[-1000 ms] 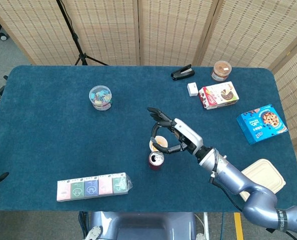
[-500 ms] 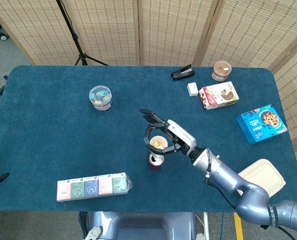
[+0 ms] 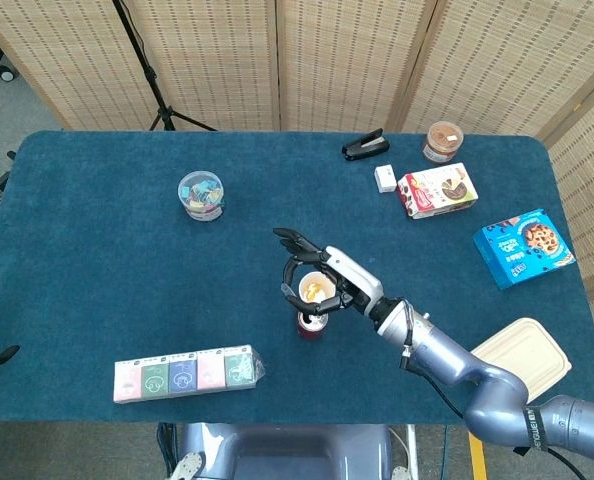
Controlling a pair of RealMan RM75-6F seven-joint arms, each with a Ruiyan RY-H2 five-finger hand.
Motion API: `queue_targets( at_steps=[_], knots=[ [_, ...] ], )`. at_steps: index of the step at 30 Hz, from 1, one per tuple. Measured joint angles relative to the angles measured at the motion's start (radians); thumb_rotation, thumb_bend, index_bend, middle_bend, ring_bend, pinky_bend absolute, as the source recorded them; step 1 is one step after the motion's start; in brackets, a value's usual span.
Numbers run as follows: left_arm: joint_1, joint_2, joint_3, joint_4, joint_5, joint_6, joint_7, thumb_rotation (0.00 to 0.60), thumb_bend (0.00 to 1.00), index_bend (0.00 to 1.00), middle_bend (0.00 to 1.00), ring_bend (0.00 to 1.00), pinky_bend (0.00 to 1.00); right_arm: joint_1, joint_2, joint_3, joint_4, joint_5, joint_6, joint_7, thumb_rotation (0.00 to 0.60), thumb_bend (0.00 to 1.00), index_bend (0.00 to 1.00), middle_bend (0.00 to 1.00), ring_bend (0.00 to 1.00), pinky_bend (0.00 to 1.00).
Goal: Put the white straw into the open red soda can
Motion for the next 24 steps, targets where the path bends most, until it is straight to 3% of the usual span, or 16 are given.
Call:
queue_targets(
  at_steps=[24],
  knots=[
    [0.004, 0.001, 0.002, 0.002, 0.006, 0.006, -0.007, 0.6, 0.0, 0.0, 0.0, 0.0, 0.0, 0.04, -0.016, -0.045, 0.023, 0.039, 0.033, -0.019, 0.6, 0.53, 0.59, 0.0, 0.0, 0.0]
  ],
)
